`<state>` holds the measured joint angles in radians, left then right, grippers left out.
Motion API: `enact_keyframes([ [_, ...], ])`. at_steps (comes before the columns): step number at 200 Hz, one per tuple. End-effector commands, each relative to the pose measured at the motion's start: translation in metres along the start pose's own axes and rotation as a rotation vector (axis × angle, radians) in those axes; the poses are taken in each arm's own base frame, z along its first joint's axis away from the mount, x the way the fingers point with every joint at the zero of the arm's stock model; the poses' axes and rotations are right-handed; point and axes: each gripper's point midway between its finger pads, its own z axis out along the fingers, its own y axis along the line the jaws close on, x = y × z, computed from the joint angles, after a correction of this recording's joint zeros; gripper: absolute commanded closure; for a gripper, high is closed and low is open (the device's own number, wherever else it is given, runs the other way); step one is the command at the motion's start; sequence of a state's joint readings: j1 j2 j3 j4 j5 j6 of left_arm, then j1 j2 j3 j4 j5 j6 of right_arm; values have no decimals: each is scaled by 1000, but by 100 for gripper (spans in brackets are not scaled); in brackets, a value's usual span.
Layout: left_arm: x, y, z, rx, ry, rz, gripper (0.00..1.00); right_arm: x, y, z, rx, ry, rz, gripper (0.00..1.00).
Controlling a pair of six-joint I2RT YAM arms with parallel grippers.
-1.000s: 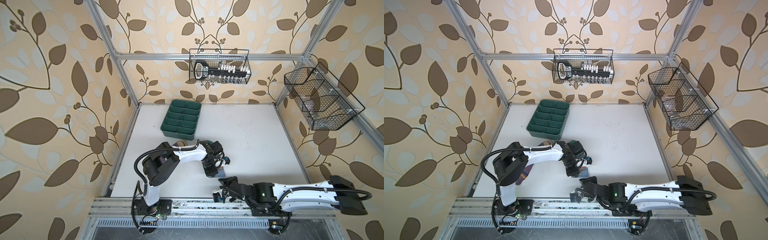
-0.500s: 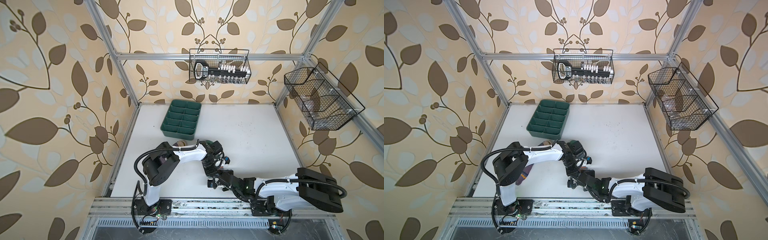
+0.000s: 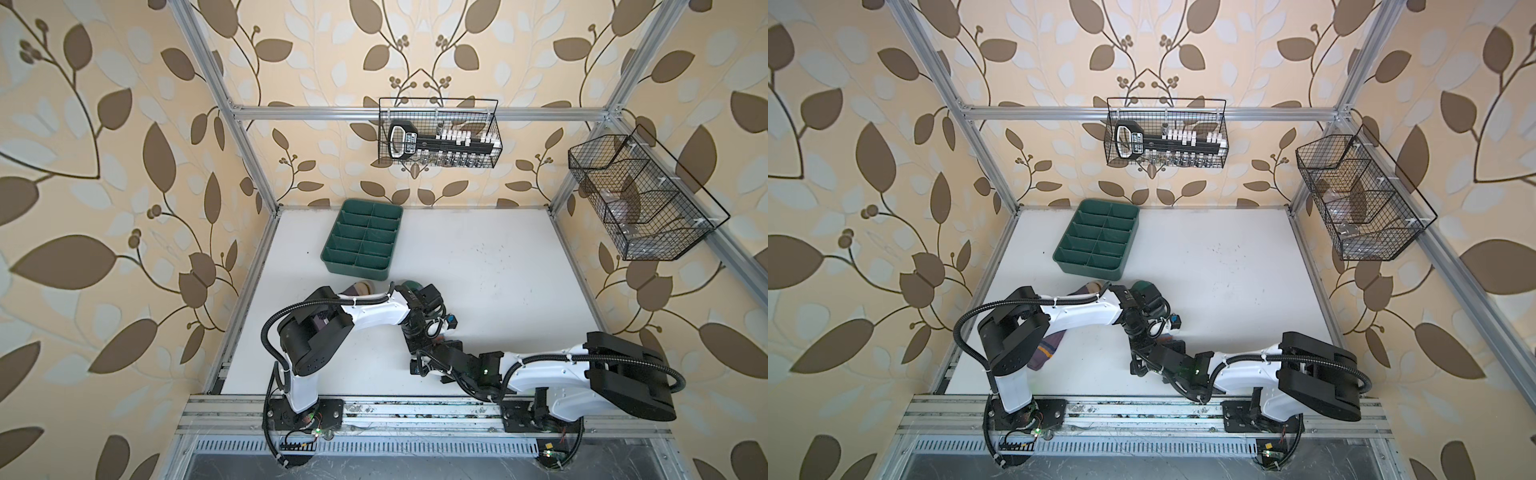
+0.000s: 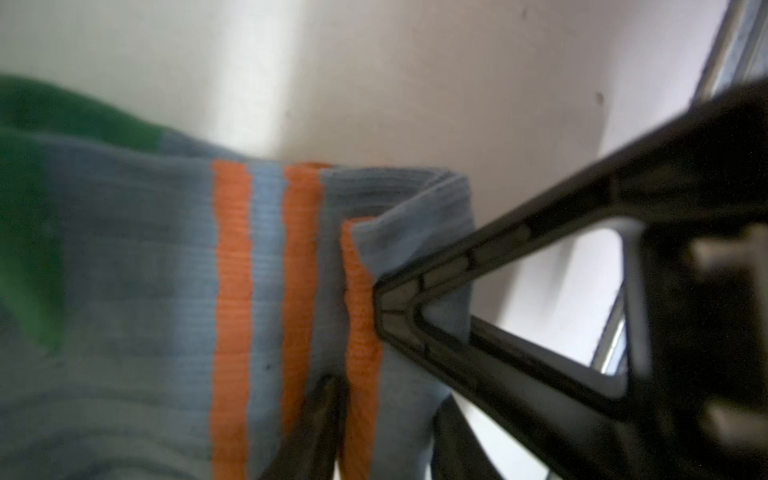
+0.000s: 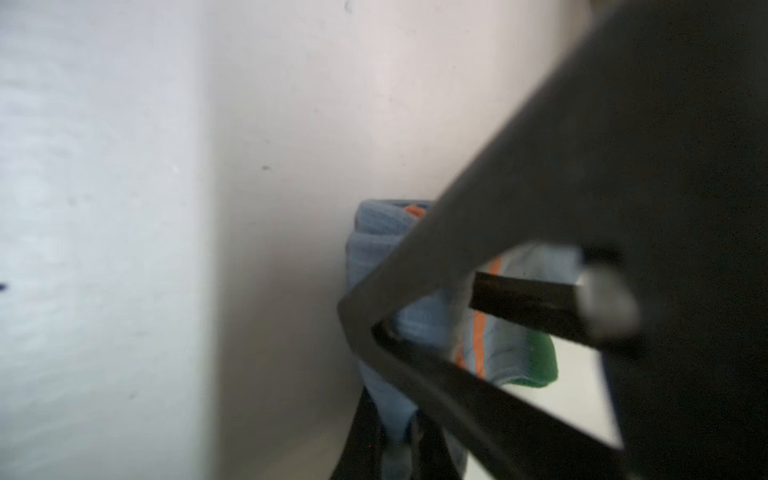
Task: Roll the socks
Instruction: 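Lift the left gripper off and regrasp the roll beside the right gripper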
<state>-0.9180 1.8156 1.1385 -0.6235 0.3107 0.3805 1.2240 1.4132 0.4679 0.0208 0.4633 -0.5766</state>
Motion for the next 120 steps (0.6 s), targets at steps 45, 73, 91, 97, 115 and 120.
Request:
enact_keyframes([
  [45,-10,26,-99,-373,-283,-108,47,10,49,-28,-355,49,13,100],
  [73,20,49,-180,-692,-462,-260,42,0,55,-40,-464,11,62,100],
  [91,50,48,-243,-860,-620,-345,37,-4,55,-42,-520,19,94,100],
  [97,60,44,-263,-895,-680,-368,34,-5,53,-42,-532,29,101,100],
  [115,86,19,-311,-893,-874,-378,23,-6,54,-40,-592,69,117,100],
  [120,90,10,-320,-871,-922,-359,21,-7,54,-40,-610,80,119,100],
])
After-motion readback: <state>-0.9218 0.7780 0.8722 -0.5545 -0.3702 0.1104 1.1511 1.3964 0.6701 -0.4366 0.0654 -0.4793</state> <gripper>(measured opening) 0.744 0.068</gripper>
